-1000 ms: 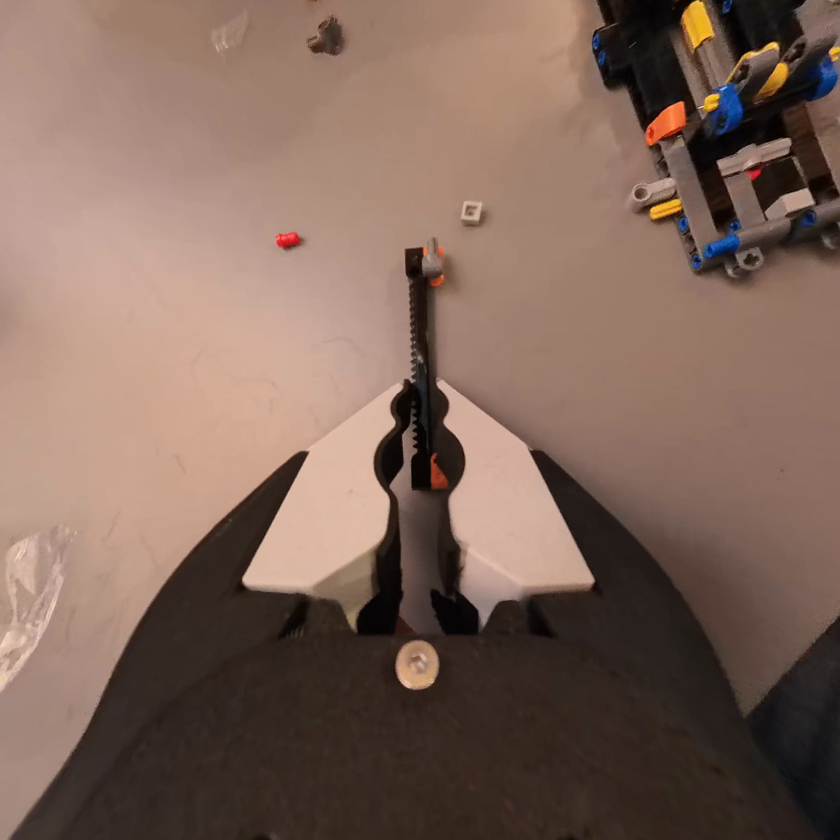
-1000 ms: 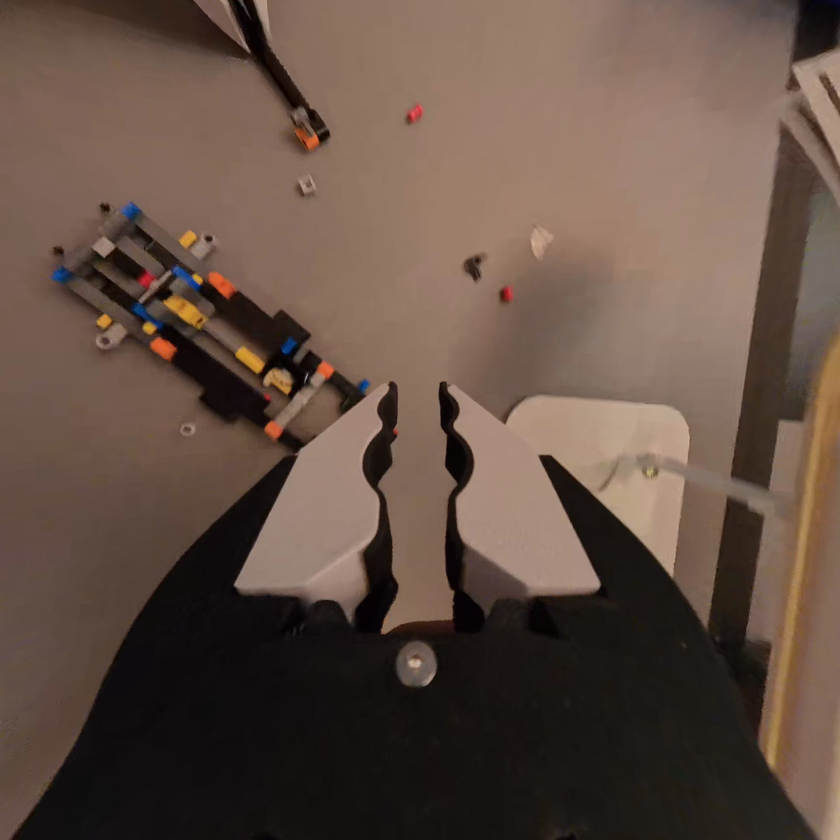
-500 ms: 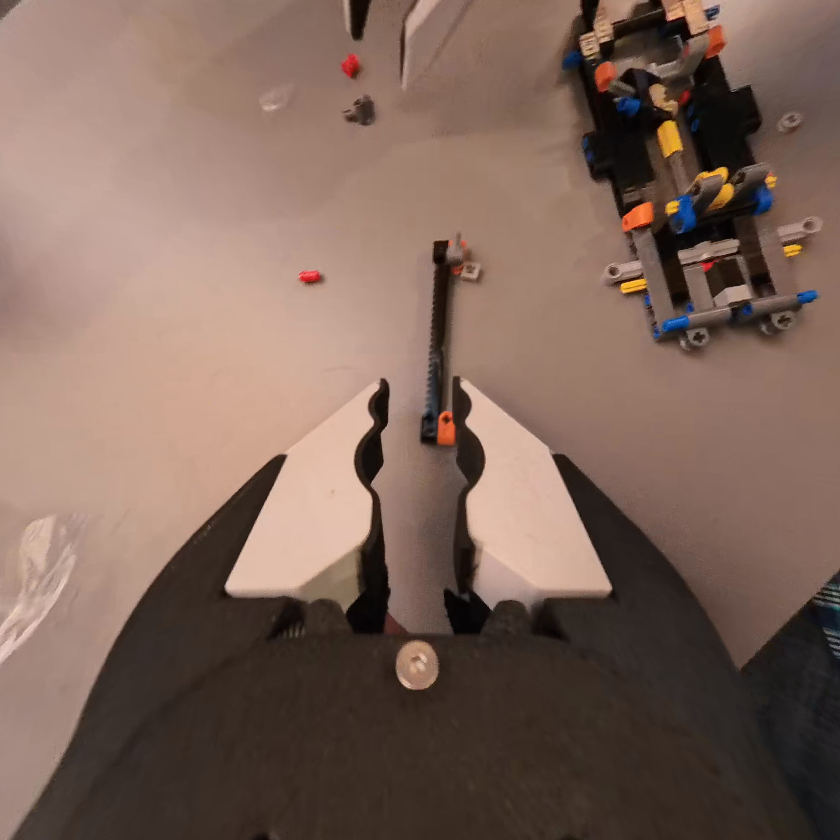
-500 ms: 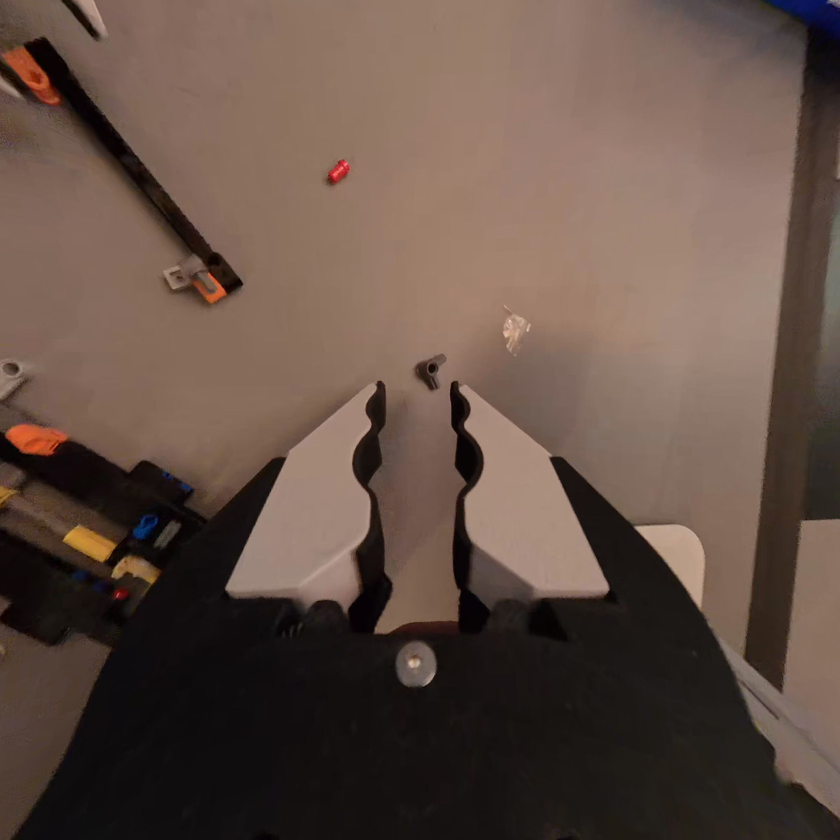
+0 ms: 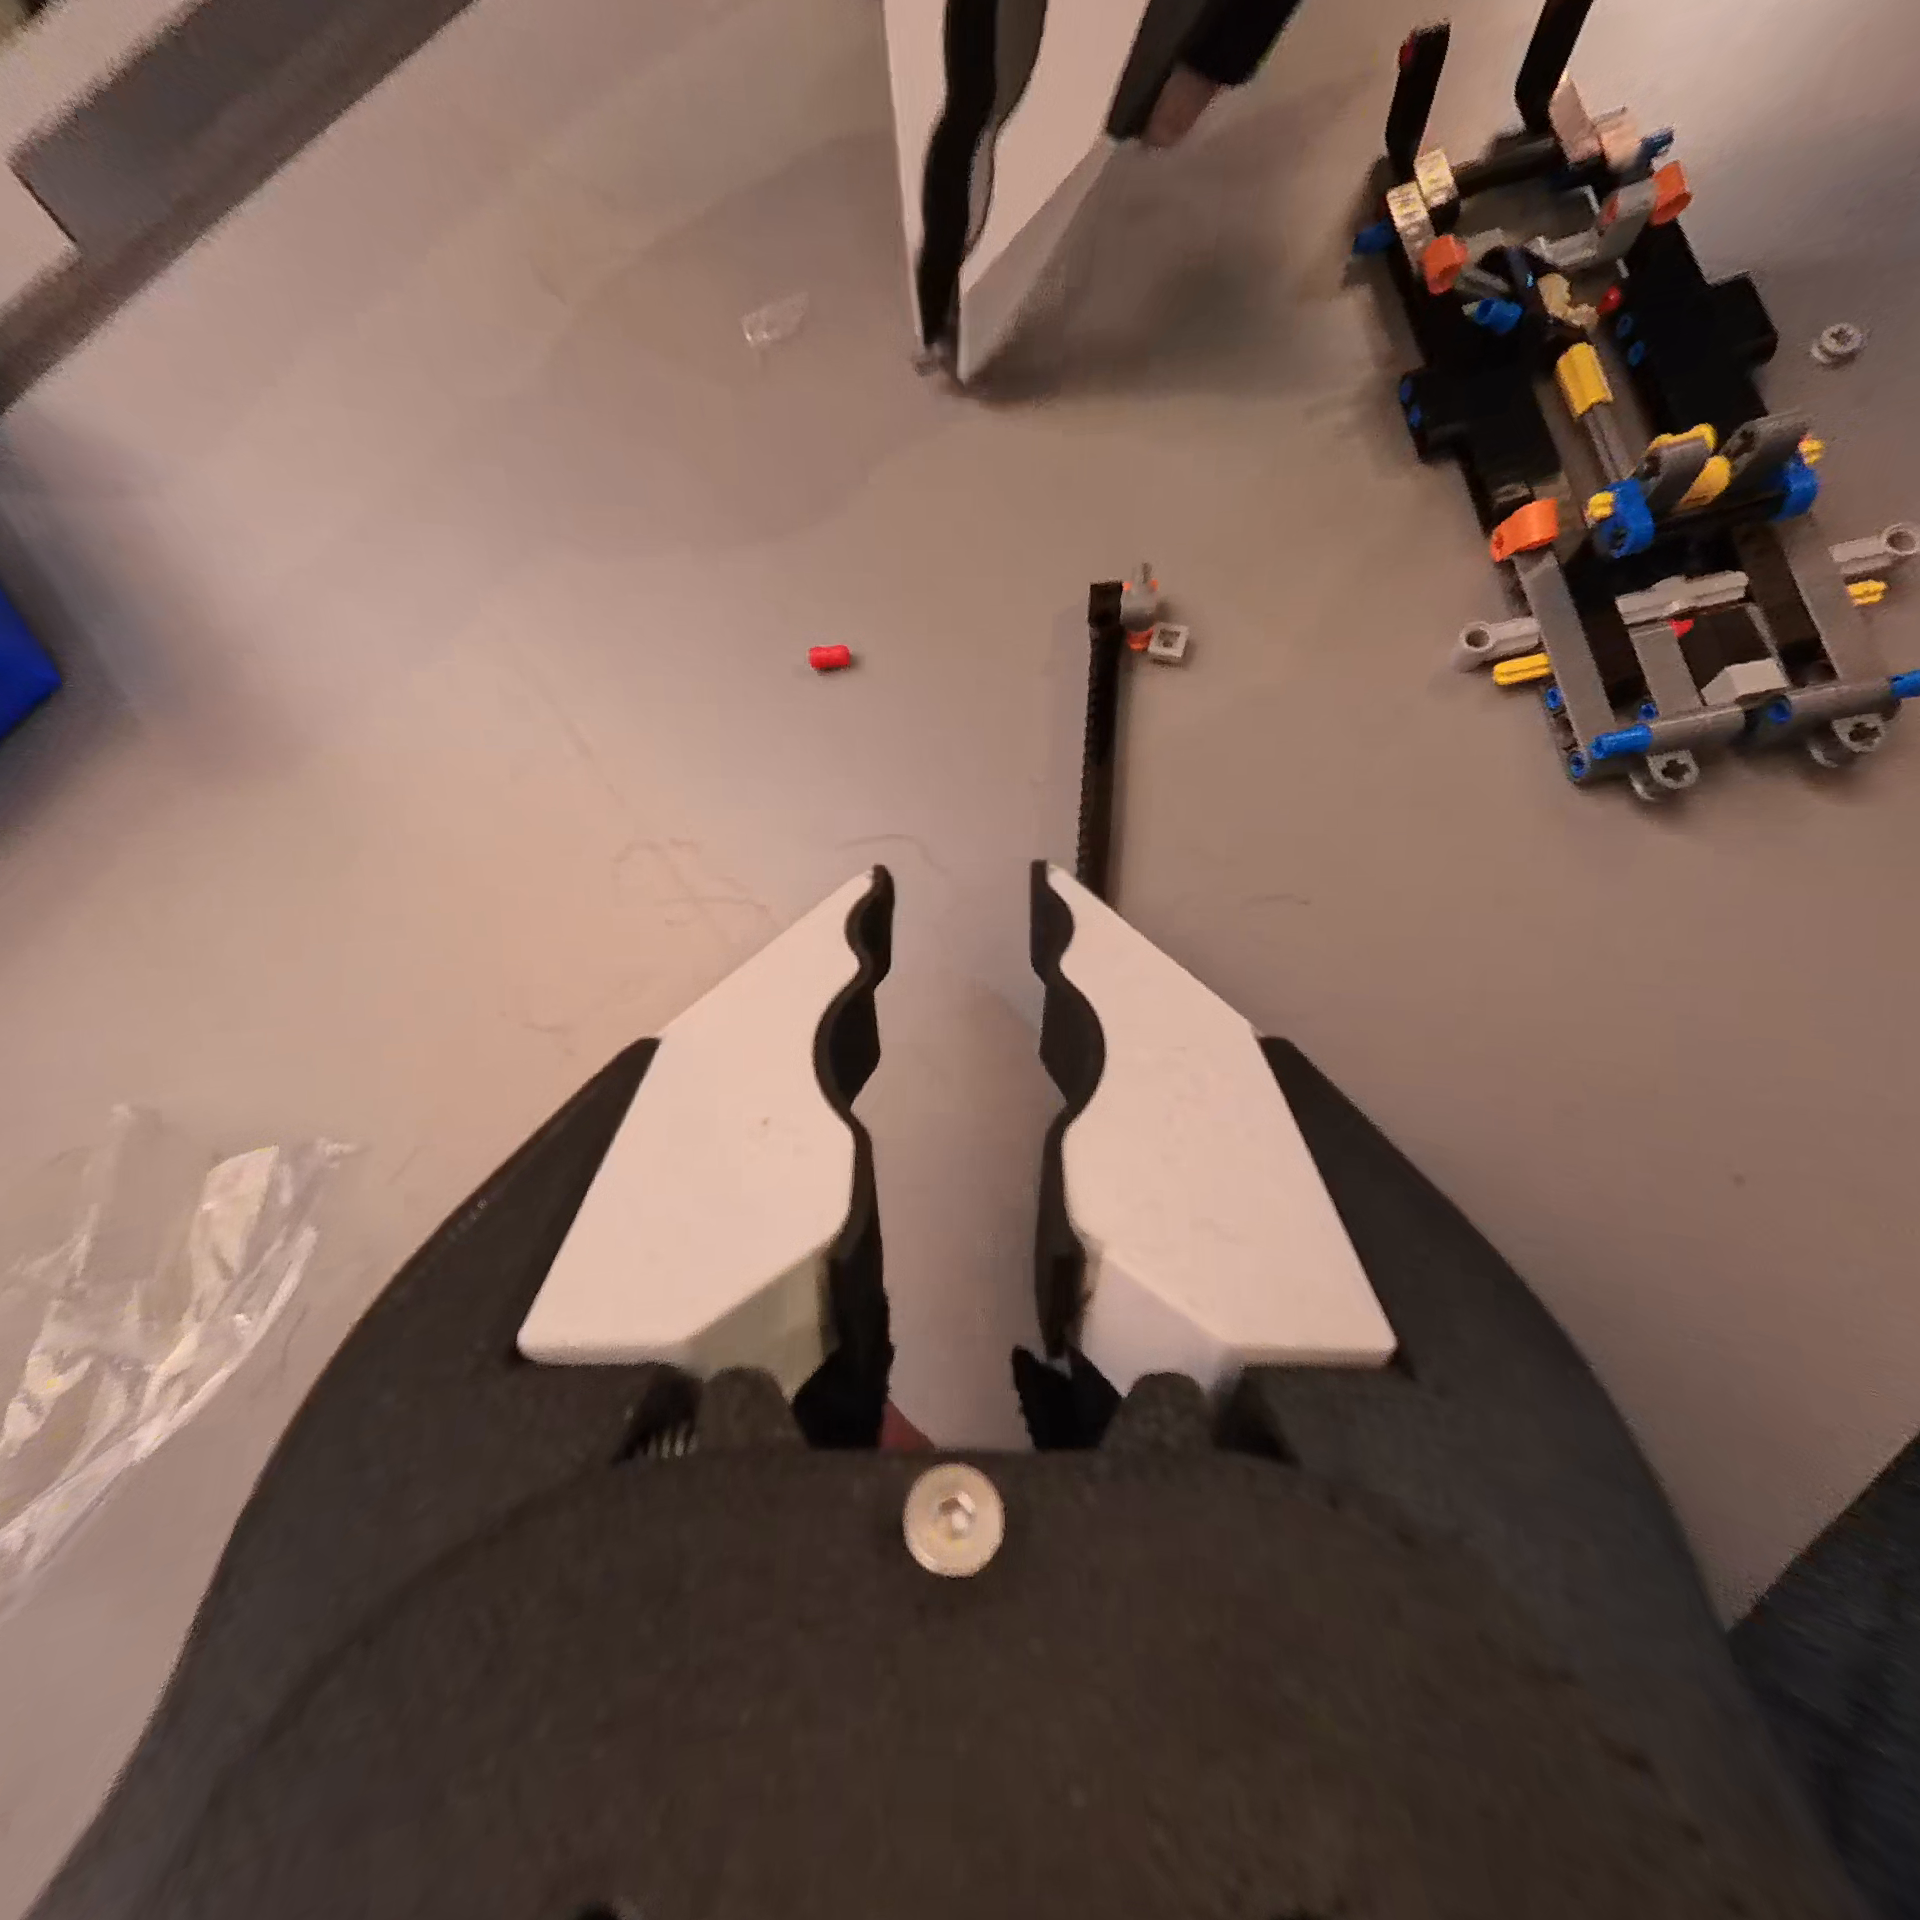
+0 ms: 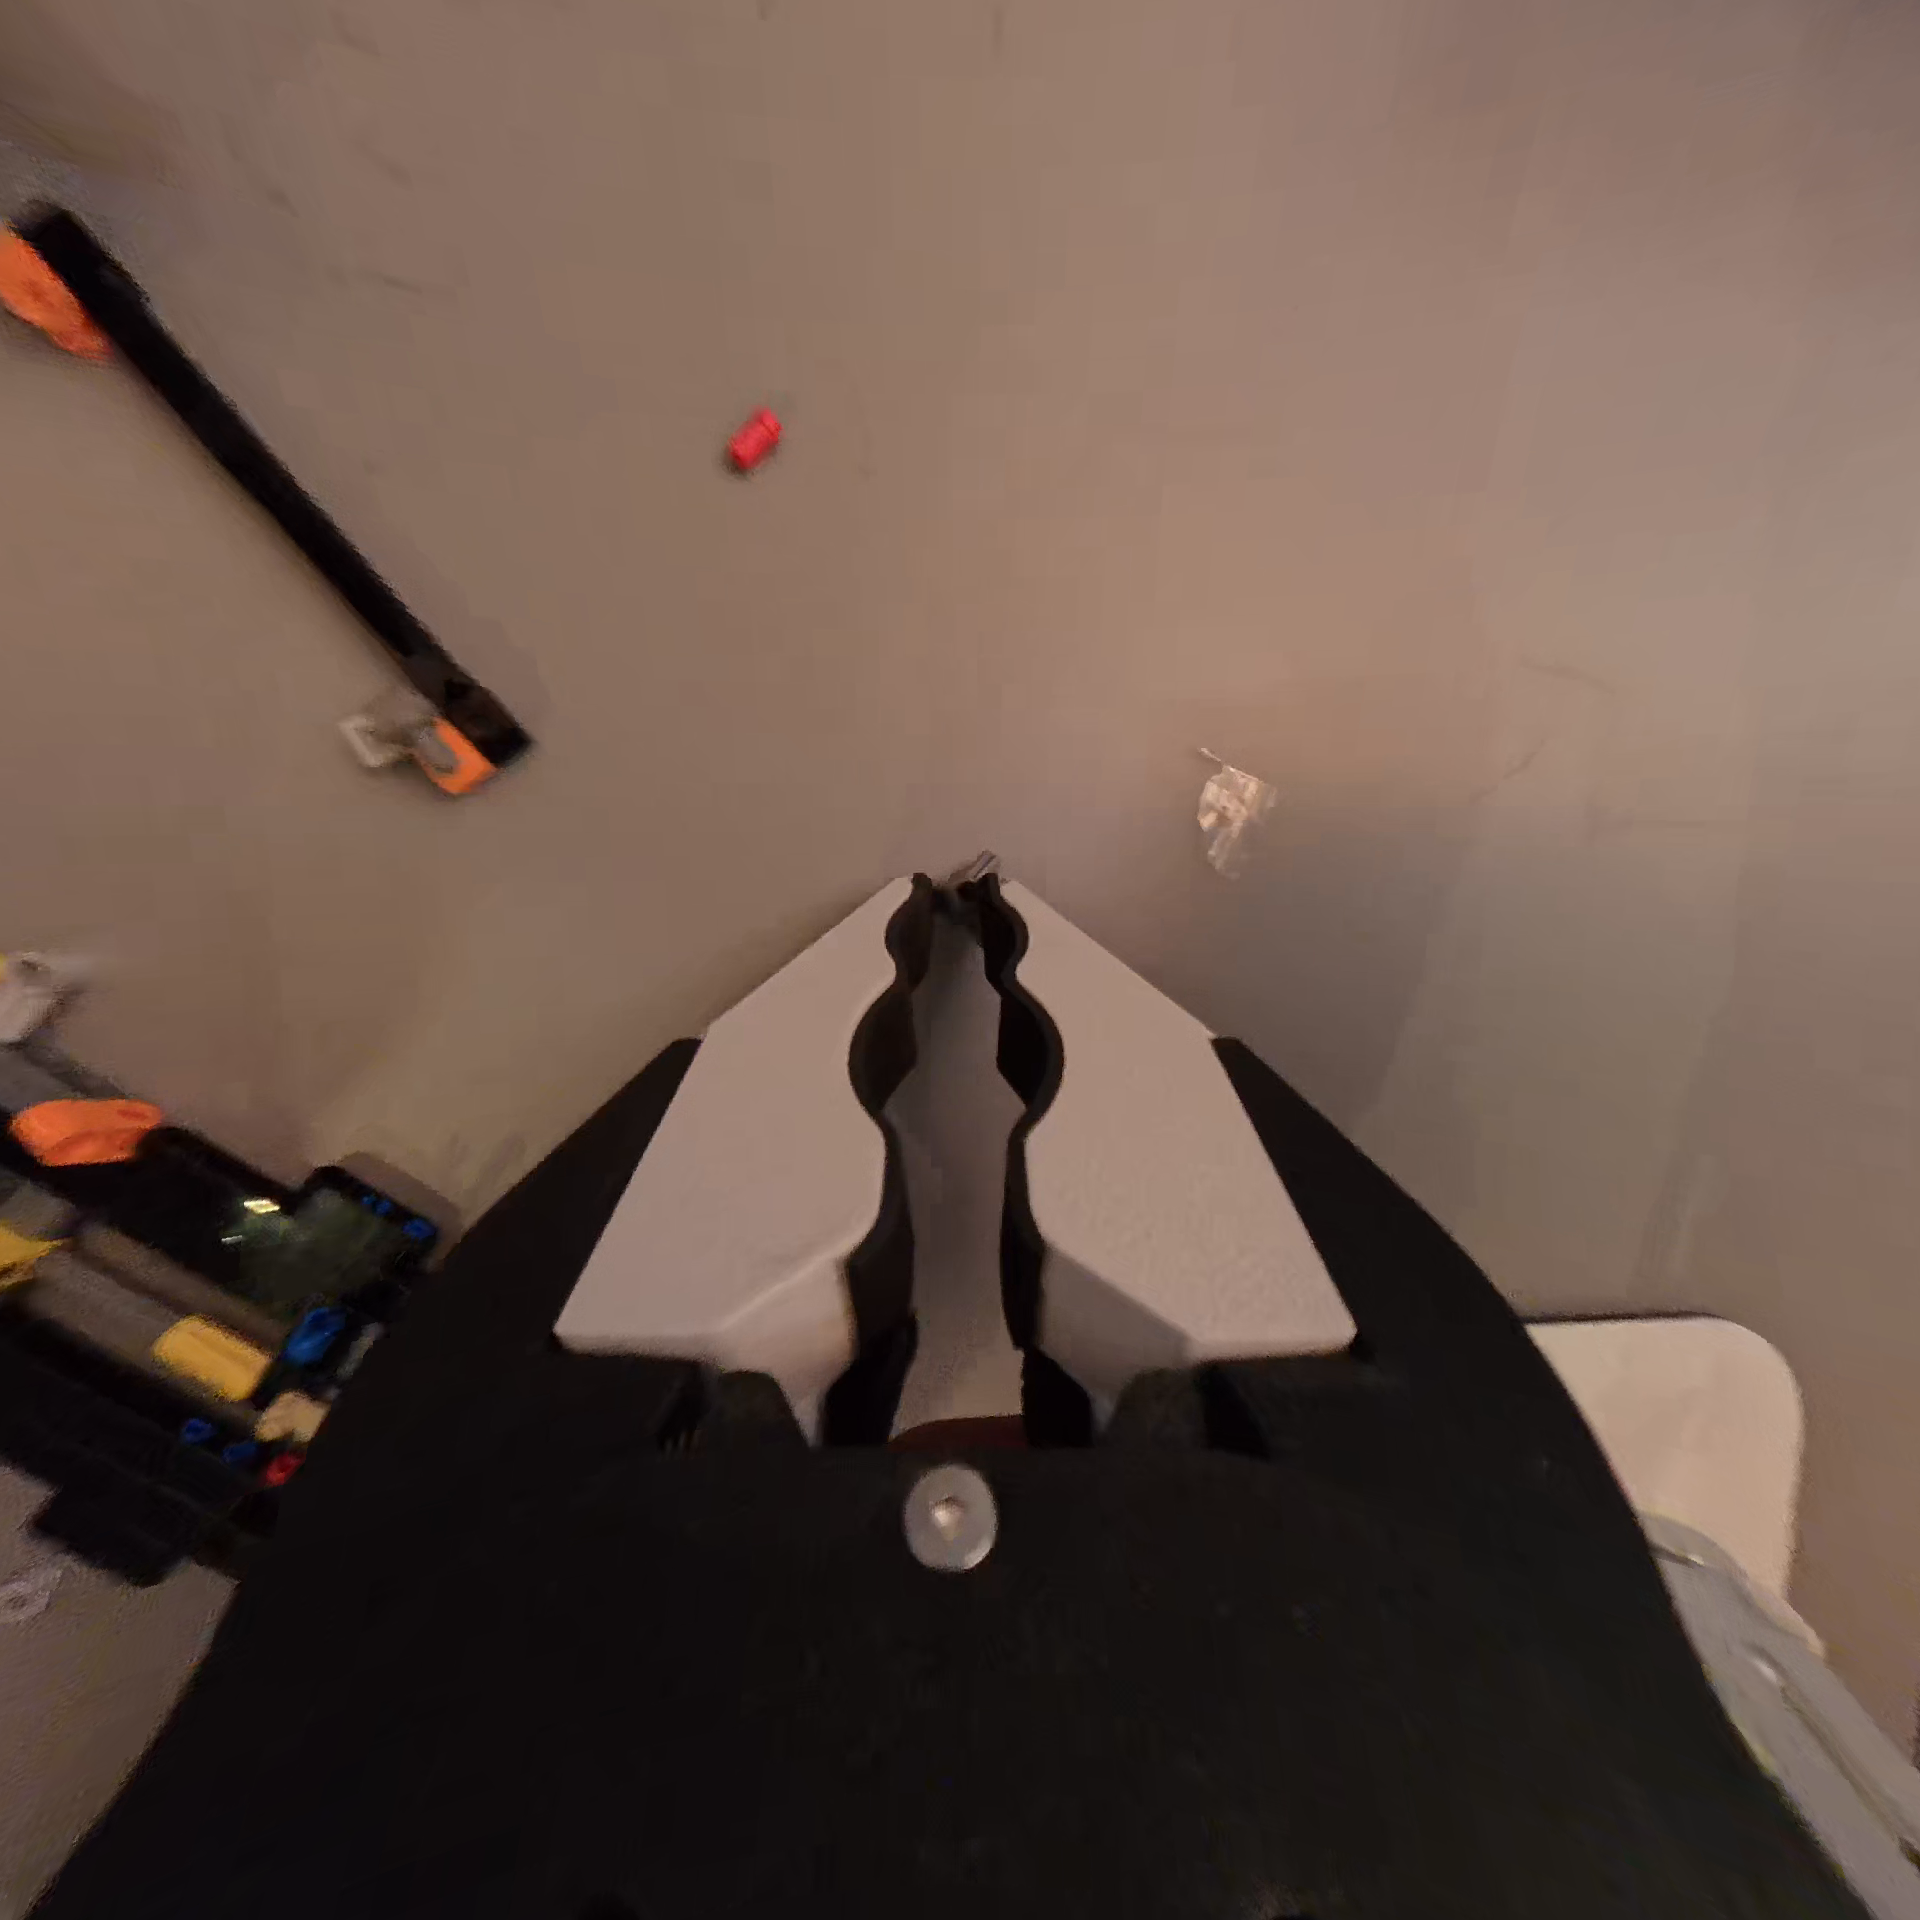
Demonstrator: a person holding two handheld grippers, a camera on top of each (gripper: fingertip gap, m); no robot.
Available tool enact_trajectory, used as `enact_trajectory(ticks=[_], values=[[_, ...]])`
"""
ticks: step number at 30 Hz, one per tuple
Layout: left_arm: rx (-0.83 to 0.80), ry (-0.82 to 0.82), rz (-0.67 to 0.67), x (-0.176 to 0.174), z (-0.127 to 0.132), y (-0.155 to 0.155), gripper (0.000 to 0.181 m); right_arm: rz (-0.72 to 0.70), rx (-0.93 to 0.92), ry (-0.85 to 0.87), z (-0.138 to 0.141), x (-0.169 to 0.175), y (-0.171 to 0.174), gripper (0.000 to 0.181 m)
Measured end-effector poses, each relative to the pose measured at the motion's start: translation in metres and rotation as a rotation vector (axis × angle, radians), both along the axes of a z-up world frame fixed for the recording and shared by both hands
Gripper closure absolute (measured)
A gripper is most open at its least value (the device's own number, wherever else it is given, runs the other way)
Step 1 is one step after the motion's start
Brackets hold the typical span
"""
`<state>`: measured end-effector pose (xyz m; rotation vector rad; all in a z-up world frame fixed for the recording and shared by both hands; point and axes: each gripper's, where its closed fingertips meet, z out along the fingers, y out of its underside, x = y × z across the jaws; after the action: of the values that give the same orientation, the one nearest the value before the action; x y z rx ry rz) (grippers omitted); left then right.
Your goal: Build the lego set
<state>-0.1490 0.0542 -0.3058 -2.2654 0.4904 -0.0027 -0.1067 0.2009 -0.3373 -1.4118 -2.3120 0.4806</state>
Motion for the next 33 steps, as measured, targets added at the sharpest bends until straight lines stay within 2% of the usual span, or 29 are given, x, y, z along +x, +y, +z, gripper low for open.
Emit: enact_trajectory(ticks=[1, 8, 13, 20, 24, 33], values=[[0.03, 0.01, 0.0, -0.001, 0.005, 0.002, 0.157, 0.01, -0.041, 0.005, 0.004, 0.001, -0.007, 0.175], [0.212, 0.156, -0.069, 0.011, 0.045, 0.015, 0.156, 0.25, -0.361, 0.03, 0.051, 0.003, -0.085, 0.175], [0.272, 0.317, -0.187, 0.034, 0.055, 0.017, 0.156, 0.405, -0.512, 0.024, 0.072, 0.005, -0.124, 0.175], [0.247, 0.379, -0.263, 0.046, 0.045, 0.012, 0.163, 0.514, -0.552, -0.014, 0.08, 0.011, -0.142, 0.175], [0.27, 0.405, -0.278, 0.05, 0.048, 0.011, 0.173, 0.515, -0.578, -0.029, 0.082, 0.008, -0.146, 0.175], [0.265, 0.455, -0.248, 0.043, 0.043, 0.013, 0.179, 0.444, -0.633, -0.038, 0.081, 0.001, -0.144, 0.174]])
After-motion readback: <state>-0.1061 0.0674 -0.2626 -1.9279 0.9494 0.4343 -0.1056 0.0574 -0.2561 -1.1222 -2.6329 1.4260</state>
